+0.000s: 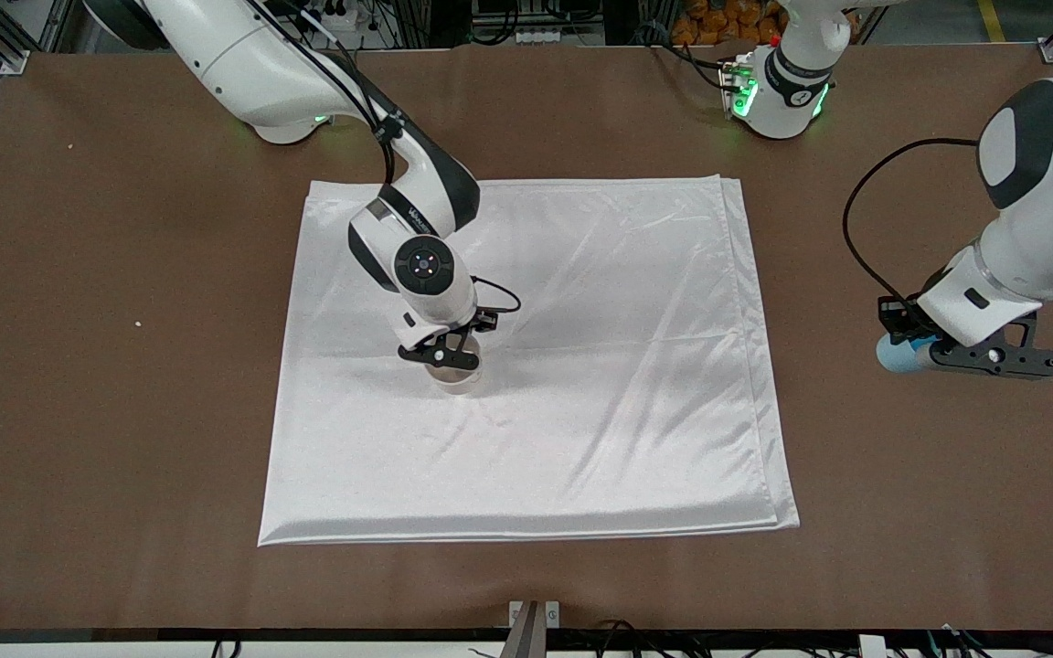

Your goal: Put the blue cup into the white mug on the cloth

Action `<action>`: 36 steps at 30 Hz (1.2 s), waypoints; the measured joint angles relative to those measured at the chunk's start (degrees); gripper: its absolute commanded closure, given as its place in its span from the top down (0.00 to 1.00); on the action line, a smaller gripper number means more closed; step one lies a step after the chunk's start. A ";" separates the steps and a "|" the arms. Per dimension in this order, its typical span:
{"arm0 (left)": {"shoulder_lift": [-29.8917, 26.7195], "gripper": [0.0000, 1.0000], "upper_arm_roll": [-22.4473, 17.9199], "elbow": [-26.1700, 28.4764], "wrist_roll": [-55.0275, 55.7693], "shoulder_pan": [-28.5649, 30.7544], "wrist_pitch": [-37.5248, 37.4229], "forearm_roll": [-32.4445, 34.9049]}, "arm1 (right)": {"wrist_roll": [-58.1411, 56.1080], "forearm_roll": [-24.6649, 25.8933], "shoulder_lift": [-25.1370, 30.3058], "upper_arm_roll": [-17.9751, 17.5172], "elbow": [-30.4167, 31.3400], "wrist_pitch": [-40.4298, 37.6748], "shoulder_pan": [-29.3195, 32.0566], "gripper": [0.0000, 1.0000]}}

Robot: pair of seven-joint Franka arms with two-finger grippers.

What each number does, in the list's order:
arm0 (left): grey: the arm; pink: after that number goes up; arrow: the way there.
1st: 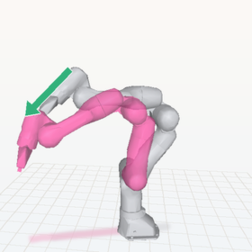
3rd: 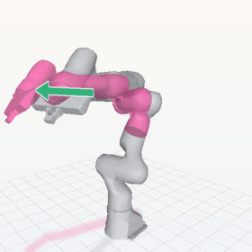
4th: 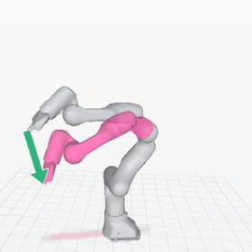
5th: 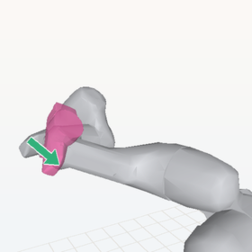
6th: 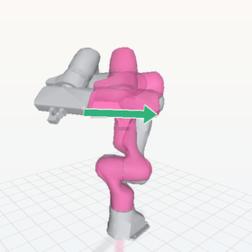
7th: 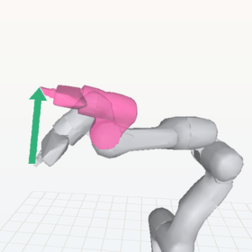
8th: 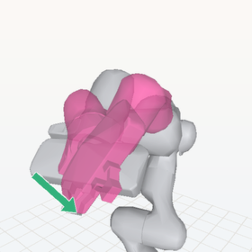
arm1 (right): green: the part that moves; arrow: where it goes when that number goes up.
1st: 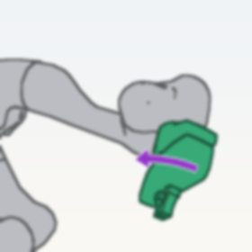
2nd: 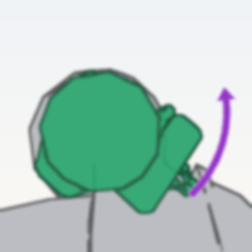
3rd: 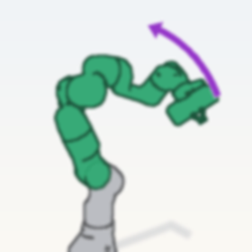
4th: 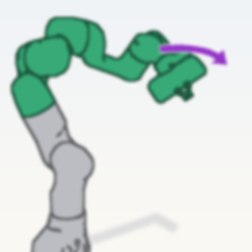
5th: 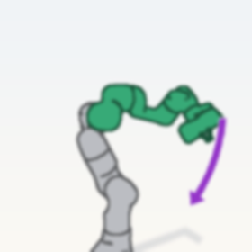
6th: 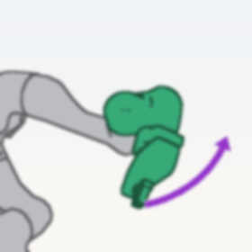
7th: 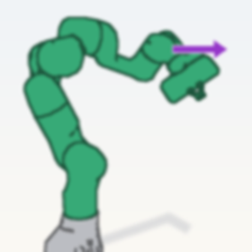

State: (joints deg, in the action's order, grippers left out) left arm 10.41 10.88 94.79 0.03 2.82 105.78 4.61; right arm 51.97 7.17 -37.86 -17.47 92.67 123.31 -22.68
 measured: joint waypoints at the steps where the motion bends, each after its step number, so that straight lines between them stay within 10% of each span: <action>1: -0.01 0.00 0.33 -0.37 0.02 -0.01 -0.42 0.00 | 0.65 0.07 -0.39 0.03 0.00 0.67 -0.34 0.00; 16: -1.75 0.00 2.79 -2.10 2.58 -0.05 -3.77 0.00 | 3.90 0.77 -3.56 0.64 0.00 8.03 -5.22 0.00; 17: -1.75 0.00 2.80 -2.09 2.60 -0.05 -3.78 0.00 | 3.95 0.90 -3.69 0.93 0.00 8.24 -5.57 0.10; 21: -1.75 0.00 2.80 -2.09 2.61 -0.02 -3.82 0.00 | 3.98 1.10 -4.30 2.36 0.00 8.93 -7.02 1.00; 36: -1.77 0.00 4.26 -2.10 3.99 -0.03 -4.56 0.00 | 4.07 1.13 -4.24 3.53 -0.81 8.00 -7.26 1.00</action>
State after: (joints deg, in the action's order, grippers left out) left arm 8.64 15.14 92.68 4.02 2.79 101.22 4.61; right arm 56.04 8.29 -42.10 -13.94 91.87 131.31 -29.94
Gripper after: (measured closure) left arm 0.965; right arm 0.150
